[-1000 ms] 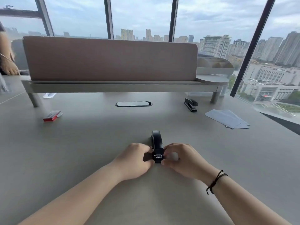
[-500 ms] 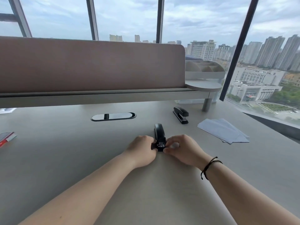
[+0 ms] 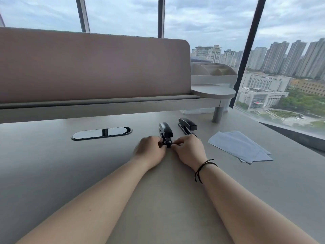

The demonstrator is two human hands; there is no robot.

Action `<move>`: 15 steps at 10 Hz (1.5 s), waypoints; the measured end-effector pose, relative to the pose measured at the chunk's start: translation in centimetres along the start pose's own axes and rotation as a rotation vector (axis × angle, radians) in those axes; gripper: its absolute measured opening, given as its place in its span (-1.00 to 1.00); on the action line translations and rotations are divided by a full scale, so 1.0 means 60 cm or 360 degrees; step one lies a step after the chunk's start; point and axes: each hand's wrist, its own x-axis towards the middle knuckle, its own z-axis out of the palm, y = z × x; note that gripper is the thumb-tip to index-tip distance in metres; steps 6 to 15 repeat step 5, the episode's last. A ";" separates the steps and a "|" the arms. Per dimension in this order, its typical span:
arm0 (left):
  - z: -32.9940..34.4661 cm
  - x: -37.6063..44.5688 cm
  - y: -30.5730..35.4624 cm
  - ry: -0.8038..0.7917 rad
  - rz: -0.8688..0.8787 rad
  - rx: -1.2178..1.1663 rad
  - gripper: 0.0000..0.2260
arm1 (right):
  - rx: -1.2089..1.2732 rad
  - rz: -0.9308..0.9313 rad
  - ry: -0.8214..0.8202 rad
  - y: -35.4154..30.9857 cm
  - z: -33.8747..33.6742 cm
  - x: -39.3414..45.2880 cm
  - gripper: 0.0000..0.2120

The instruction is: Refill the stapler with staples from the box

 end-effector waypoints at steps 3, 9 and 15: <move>0.006 0.035 -0.005 0.0067 -0.0027 -0.0037 -0.80 | -0.0062 0.0012 0.0110 0.002 0.019 0.027 -0.84; -0.005 0.011 -0.002 0.0071 -0.0029 -0.0121 -0.82 | -0.0129 0.0030 0.0092 -0.003 0.021 0.010 -0.79; -0.005 0.011 -0.002 0.0071 -0.0029 -0.0121 -0.82 | -0.0129 0.0030 0.0092 -0.003 0.021 0.010 -0.79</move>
